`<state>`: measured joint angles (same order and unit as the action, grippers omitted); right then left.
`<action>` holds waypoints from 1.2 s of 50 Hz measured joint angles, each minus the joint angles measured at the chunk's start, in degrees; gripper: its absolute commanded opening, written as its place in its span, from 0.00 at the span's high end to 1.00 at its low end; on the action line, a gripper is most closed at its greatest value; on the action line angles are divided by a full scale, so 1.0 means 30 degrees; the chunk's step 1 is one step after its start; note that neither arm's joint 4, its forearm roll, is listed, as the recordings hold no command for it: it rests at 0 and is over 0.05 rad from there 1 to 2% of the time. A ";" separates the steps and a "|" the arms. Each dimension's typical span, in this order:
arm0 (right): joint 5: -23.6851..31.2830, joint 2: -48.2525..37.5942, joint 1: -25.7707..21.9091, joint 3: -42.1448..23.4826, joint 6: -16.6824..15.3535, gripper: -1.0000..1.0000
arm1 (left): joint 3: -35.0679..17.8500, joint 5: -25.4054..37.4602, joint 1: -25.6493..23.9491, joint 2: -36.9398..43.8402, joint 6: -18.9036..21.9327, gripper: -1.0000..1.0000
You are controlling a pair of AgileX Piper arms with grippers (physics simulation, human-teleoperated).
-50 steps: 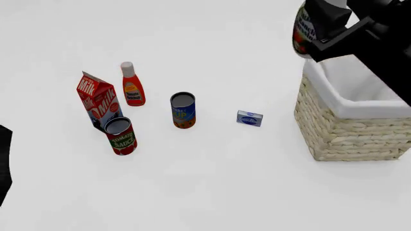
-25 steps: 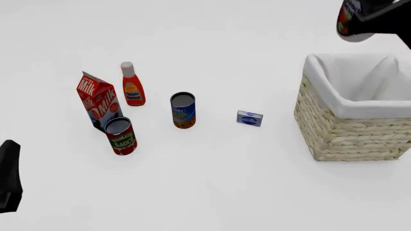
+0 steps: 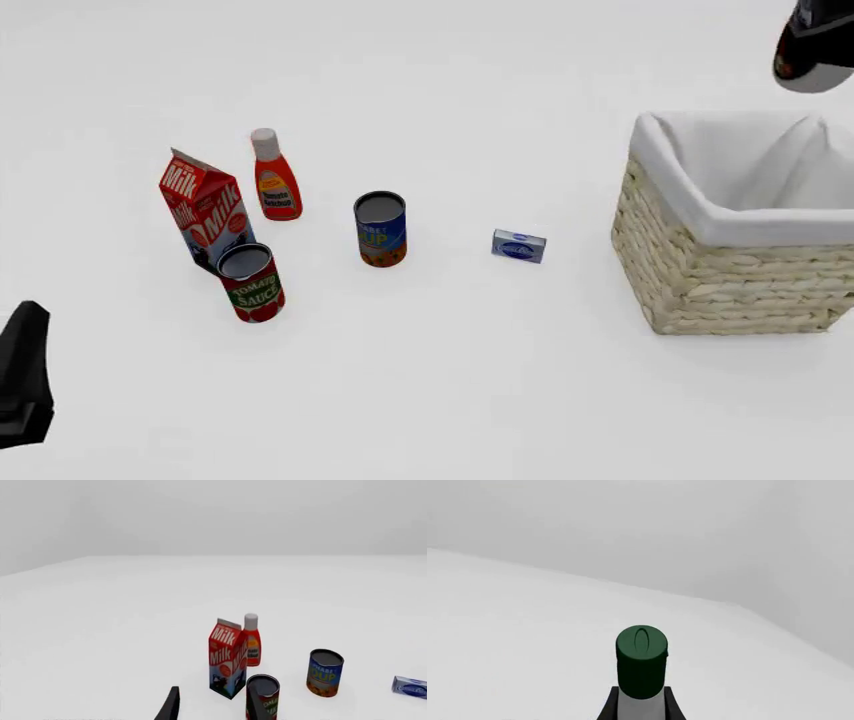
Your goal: Pick the salad dressing and place it in the basket.
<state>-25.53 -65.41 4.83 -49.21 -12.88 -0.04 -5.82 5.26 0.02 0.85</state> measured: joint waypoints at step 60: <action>-0.0645 -0.4552 0.2285 -0.0303 0.0073 1.00 | 0.0013 0.0493 -0.0153 -0.0005 0.0014 0.00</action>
<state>-27.47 -79.06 11.69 -50.12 -12.66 0.00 -4.34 4.80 0.00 0.89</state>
